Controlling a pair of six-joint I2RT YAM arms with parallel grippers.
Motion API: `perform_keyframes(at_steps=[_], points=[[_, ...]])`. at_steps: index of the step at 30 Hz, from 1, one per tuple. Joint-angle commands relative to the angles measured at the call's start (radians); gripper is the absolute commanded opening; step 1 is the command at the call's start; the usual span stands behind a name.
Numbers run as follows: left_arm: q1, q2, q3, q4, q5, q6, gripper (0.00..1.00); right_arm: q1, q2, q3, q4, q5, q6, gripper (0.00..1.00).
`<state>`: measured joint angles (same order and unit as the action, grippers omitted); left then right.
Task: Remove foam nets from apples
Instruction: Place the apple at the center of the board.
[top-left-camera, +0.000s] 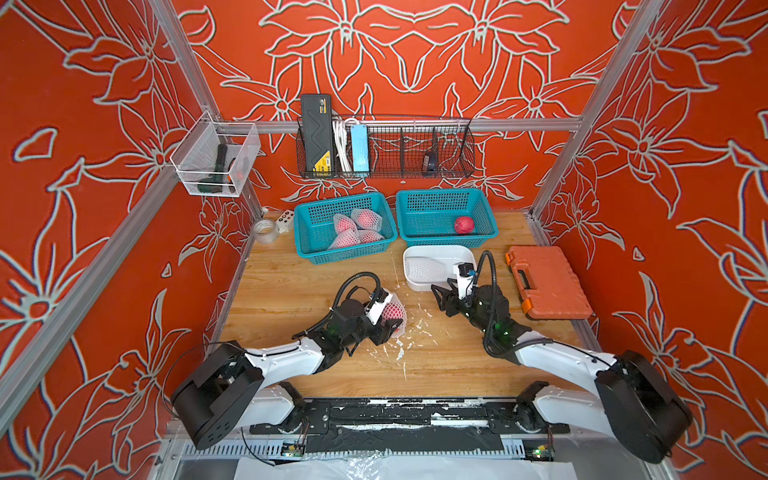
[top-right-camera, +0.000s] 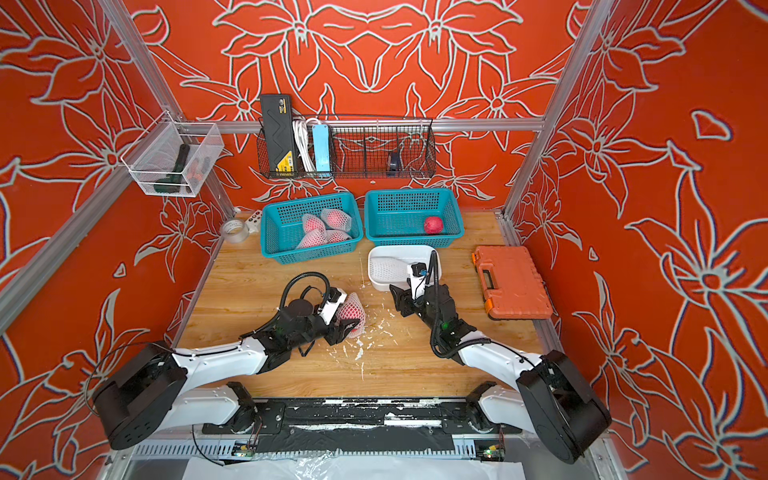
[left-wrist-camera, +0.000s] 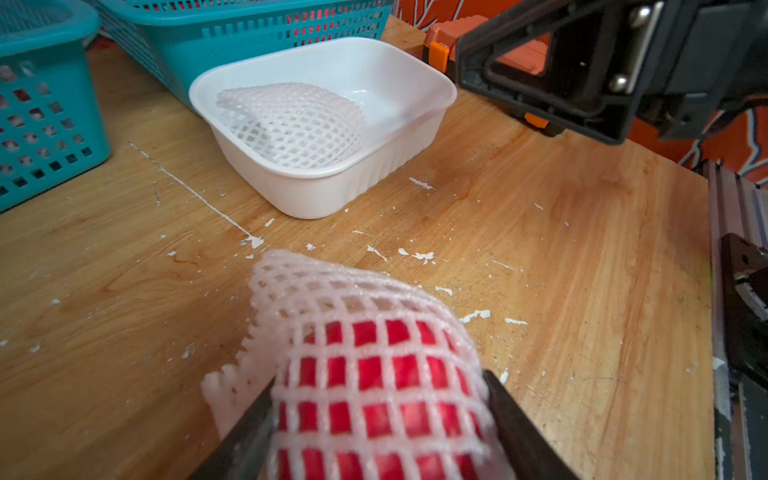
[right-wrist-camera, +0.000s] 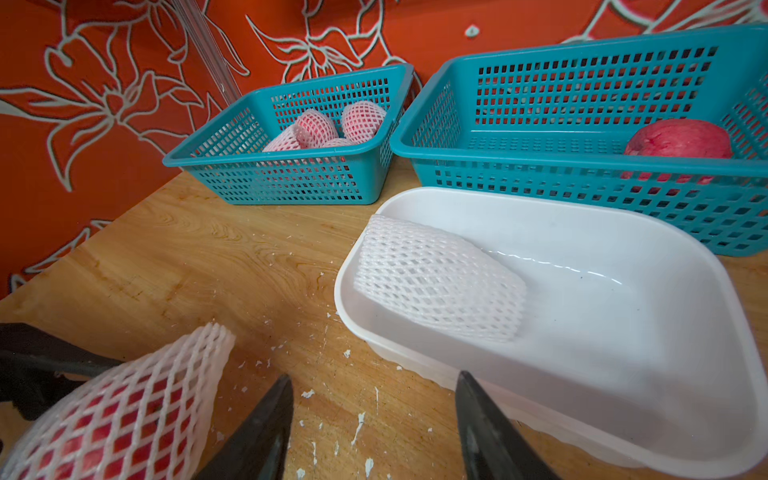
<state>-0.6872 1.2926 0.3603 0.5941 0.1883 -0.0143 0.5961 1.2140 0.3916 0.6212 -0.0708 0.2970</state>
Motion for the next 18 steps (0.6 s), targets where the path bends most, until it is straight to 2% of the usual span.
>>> perform_keyframes(at_steps=[1,8,14,18], points=[[-0.01,0.042,0.012,0.095,0.01,0.062,0.59,0.005,0.019,0.018,0.029,-0.014,0.001,0.62],[-0.02,0.134,0.044,0.091,-0.007,0.109,0.66,0.005,0.043,0.022,0.041,-0.015,0.008,0.62],[-0.025,0.194,0.083,0.068,0.025,0.113,0.78,0.005,0.067,0.032,0.045,-0.021,0.011,0.62],[-0.025,0.19,0.072,0.083,0.022,0.109,0.9,0.005,0.059,0.033,0.036,-0.026,0.007,0.62]])
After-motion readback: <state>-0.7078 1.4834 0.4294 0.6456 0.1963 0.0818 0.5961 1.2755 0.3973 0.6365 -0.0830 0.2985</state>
